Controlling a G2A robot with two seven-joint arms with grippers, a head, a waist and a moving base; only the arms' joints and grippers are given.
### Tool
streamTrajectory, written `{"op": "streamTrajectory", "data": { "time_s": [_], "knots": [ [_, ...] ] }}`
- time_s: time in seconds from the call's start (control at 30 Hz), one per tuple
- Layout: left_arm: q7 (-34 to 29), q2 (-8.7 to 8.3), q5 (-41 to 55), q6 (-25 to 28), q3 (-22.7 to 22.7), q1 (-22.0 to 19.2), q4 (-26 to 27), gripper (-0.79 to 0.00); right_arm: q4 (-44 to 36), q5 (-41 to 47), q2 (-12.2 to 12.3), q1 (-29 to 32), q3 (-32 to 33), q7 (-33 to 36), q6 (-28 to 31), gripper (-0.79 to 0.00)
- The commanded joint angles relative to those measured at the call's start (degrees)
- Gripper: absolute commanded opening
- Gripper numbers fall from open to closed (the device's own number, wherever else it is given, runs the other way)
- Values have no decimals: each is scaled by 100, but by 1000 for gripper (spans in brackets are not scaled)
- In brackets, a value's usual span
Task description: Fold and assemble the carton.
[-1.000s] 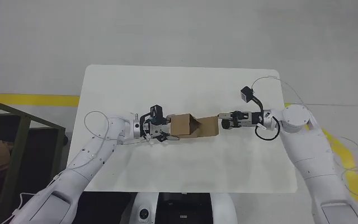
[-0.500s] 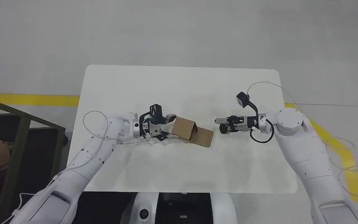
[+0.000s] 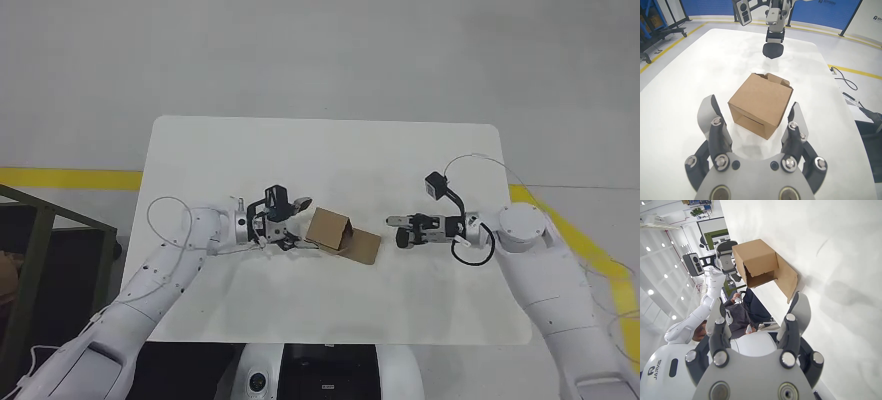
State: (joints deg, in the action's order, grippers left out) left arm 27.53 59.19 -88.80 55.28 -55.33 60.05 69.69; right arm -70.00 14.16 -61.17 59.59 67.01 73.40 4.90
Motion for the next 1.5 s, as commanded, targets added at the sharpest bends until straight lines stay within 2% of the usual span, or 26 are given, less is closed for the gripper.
{"op": "streamTrajectory", "data": {
  "time_s": [0.0,0.17,0.43,0.8,1.1,1.3,1.47],
  "knots": [
    [232,-18,-104,29,2,31,-6,0,-100,82,9,60,25,11,37,-169],
    [515,-60,-360,-20,3,101,-36,0,-316,189,43,193,102,9,86,-172],
    [807,-142,-713,238,112,327,-35,0,-547,209,88,349,158,-43,91,-179],
    [780,-359,-669,273,-146,1055,604,0,-785,204,97,450,30,-159,97,-185],
    [561,-480,-392,273,-100,1308,1072,0,-893,187,93,409,-95,-196,104,-157],
    [684,-530,-373,-417,-436,1314,1138,0,-851,205,88,375,-177,-205,128,-148],
    [293,-433,-322,-840,-274,1054,1030,0,-775,247,82,309,-226,-190,155,-148]
  ]
}}
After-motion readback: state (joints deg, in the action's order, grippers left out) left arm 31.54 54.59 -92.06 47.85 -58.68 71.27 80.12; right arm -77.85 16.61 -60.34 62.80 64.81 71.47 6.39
